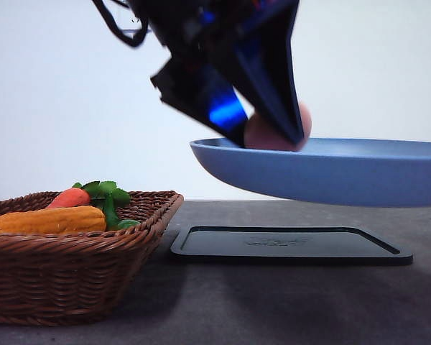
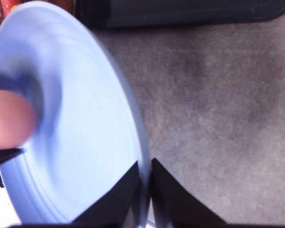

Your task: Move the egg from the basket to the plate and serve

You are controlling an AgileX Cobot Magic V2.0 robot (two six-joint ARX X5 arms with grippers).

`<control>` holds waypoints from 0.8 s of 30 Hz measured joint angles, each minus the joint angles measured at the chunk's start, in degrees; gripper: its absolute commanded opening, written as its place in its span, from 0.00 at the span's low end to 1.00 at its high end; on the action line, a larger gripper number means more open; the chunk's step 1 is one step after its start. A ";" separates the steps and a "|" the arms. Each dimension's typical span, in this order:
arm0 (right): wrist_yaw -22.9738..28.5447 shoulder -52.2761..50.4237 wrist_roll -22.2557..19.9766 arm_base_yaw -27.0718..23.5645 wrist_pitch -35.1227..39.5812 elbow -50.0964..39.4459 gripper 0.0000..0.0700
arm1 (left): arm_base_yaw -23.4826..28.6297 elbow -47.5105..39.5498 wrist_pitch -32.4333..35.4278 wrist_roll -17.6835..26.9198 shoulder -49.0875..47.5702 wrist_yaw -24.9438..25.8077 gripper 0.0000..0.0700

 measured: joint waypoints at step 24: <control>0.34 11.67 -0.16 -0.02 7.09 0.00 0.00 | 0.99 0.52 -6.41 -0.02 -17.26 -0.37 0.61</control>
